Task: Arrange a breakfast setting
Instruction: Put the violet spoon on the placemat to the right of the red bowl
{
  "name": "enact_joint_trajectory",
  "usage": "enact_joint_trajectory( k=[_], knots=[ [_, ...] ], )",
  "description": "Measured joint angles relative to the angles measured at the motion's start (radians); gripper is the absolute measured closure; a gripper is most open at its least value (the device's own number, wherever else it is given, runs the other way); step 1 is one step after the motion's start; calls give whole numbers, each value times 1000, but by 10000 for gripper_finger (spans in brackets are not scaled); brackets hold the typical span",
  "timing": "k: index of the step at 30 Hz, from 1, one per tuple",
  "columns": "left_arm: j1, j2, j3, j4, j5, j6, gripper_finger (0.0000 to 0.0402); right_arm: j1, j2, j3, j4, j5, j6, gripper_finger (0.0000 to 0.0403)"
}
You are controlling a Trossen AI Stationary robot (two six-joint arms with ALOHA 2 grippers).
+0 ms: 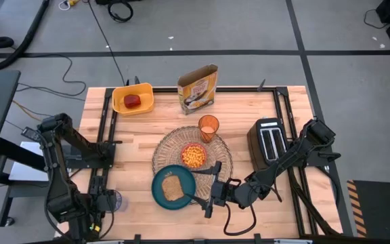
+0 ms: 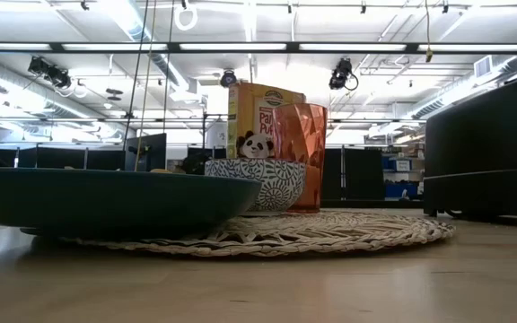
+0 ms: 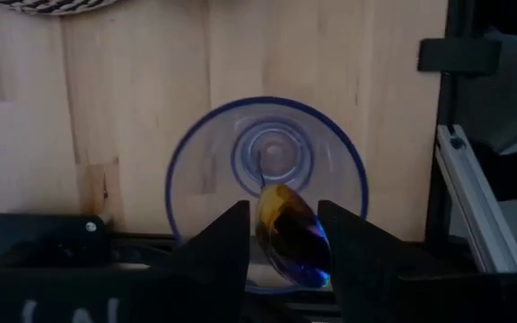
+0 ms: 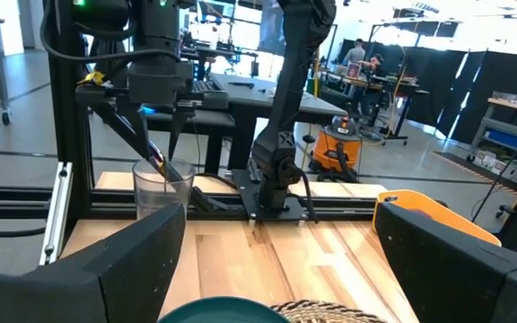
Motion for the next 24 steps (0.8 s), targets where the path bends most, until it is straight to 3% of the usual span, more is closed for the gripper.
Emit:
enact_joint_trajectory(
  k=[17, 24],
  knots=[
    [5, 0, 0, -48, 4, 23, 344, 0, 0, 0, 0, -2, 3, 30],
    [5, -1, 0, -53, 14, 52, 355, 0, 0, 0, 0, -2, 4, 30]
  ],
)
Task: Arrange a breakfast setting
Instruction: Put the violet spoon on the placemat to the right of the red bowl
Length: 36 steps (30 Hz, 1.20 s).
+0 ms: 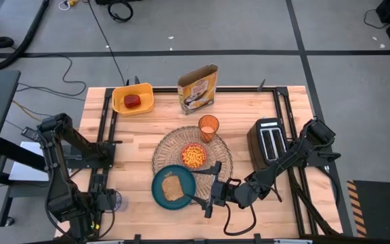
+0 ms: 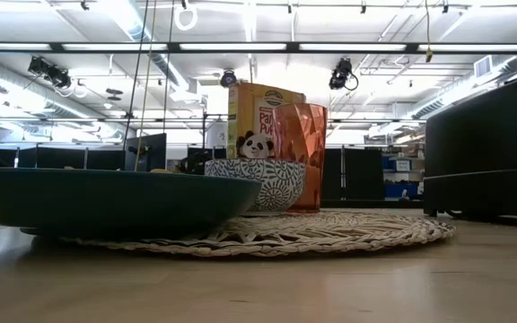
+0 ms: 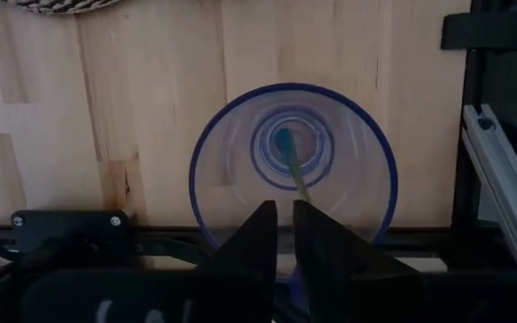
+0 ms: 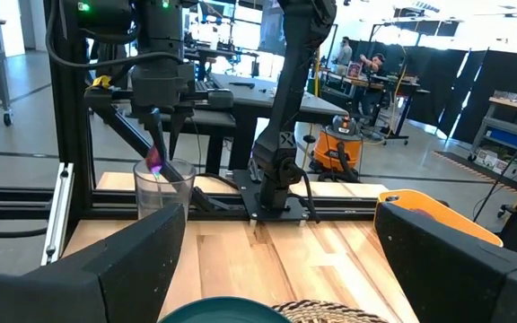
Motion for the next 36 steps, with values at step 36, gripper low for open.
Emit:
enact_joint_trajectory(
  k=[36],
  knots=[
    [48, -81, 72, 22, 175, 424, 269, 2, 0, 0, -20, -2, 82, 30]
  ],
)
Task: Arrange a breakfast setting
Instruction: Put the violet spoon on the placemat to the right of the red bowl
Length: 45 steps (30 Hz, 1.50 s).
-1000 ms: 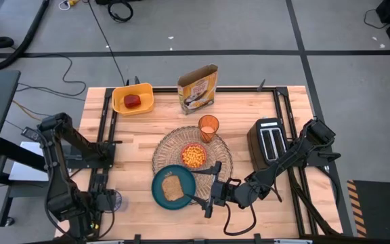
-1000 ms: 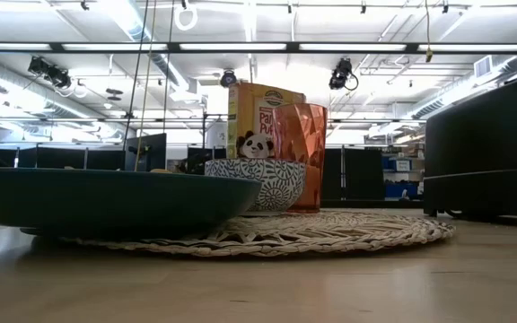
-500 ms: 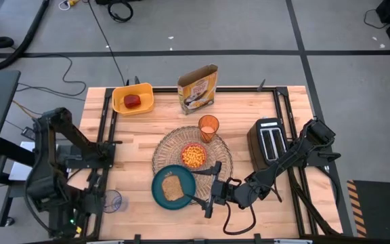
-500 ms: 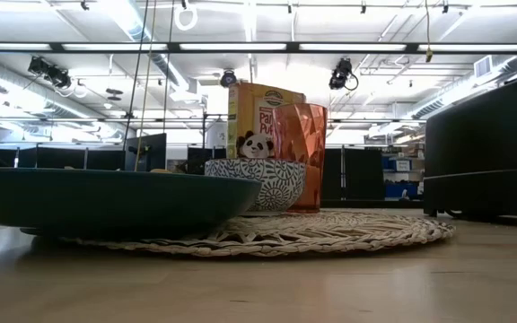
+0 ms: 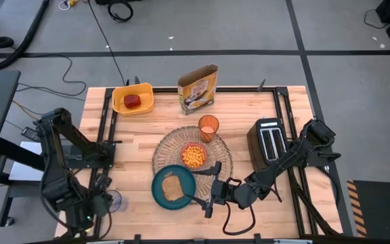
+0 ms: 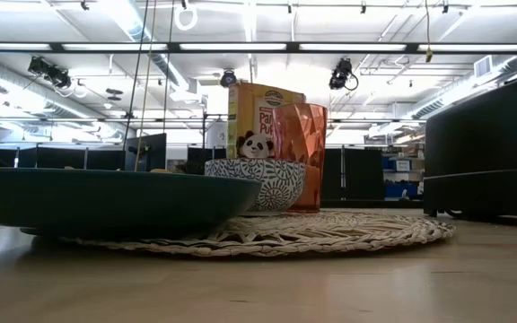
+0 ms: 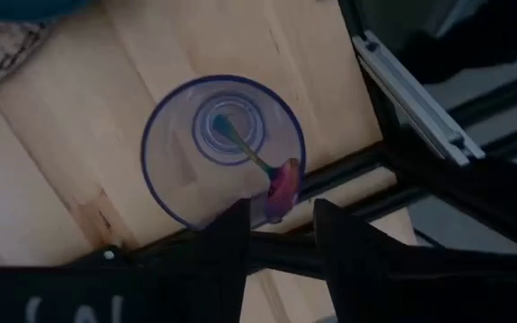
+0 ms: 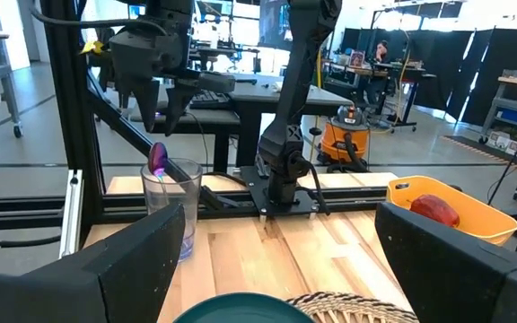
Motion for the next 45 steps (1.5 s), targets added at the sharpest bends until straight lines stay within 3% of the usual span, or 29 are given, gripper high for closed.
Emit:
enact_joint_trajectory(
  k=[9, 18, 35, 45],
  knots=[
    [30, 0, 0, 23, 35, 159, 269, 0, 0, 0, 0, -17, 0, 30],
    [137, 9, 0, 34, 112, 202, 269, 5, 0, 0, 0, -28, 0, 30],
    [102, 76, -2, -3, 151, 238, 269, 47, 0, 0, -8, -43, 28, 30],
    [96, 76, -83, 27, 185, 236, 272, 54, 0, 0, -8, -43, 44, 30]
  ],
)
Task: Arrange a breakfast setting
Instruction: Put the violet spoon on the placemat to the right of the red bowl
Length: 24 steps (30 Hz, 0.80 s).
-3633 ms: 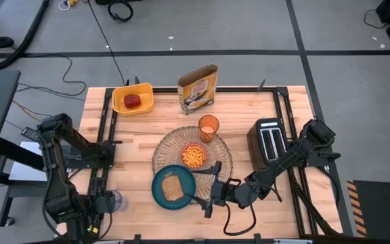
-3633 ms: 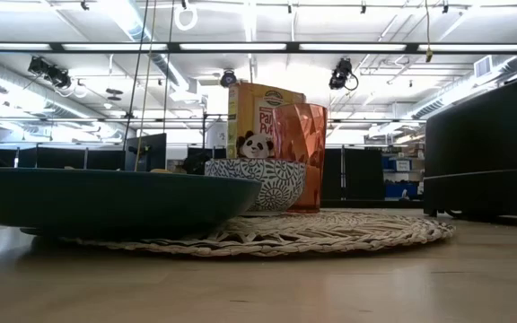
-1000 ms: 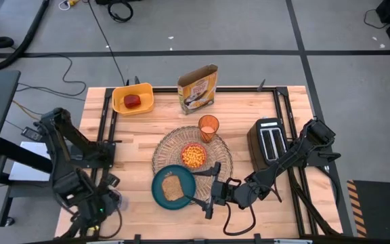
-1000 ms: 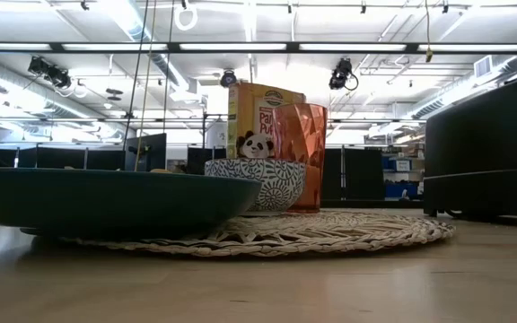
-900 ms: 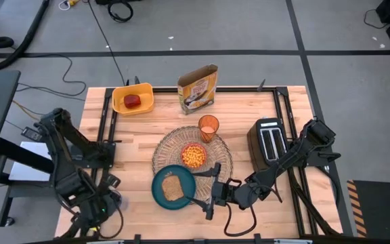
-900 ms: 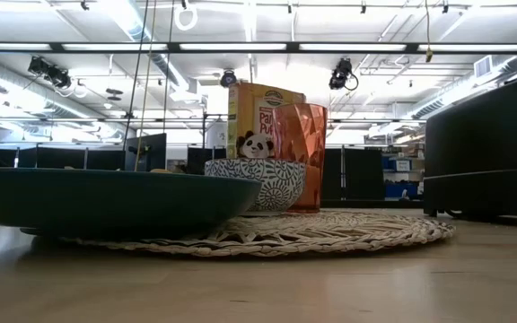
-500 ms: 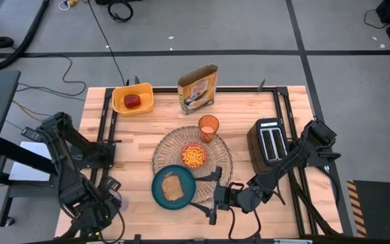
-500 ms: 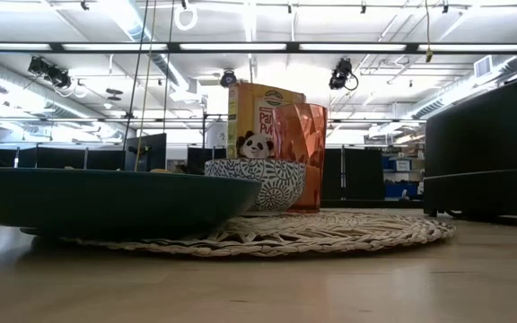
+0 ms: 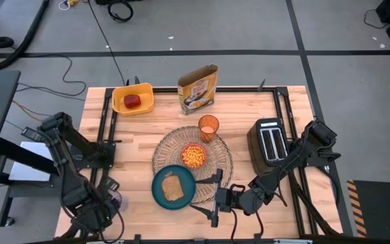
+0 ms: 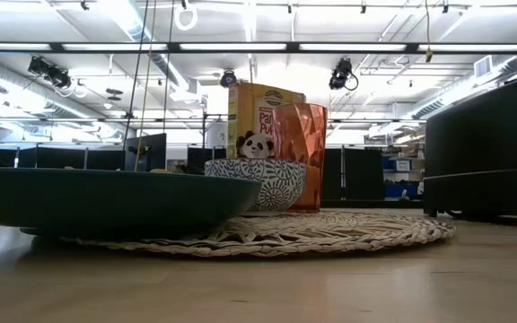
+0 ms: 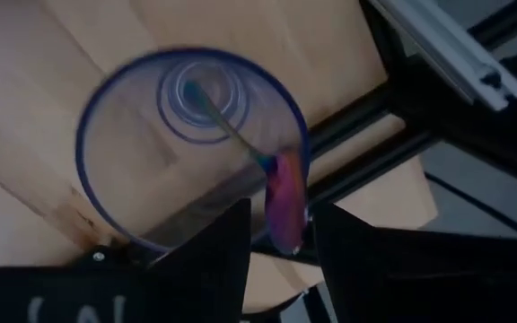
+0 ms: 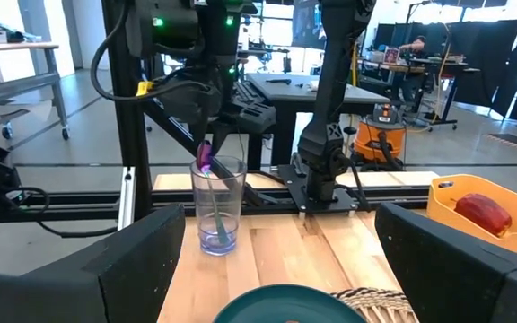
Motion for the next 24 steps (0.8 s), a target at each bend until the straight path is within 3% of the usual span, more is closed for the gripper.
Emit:
enact_joint_trajectory(
  k=[8, 17, 24],
  knots=[
    [0, -3, 0, 18, 0, 1, 309, -1, 0, 0, 0, 0, -1, 30],
    [-1, -3, 0, 13, -2, 12, 388, -1, 0, 0, 0, 0, -1, 30],
    [0, -5, 0, -31, -12, 11, 382, -1, 0, 0, 1, 0, -1, 30]
  ],
)
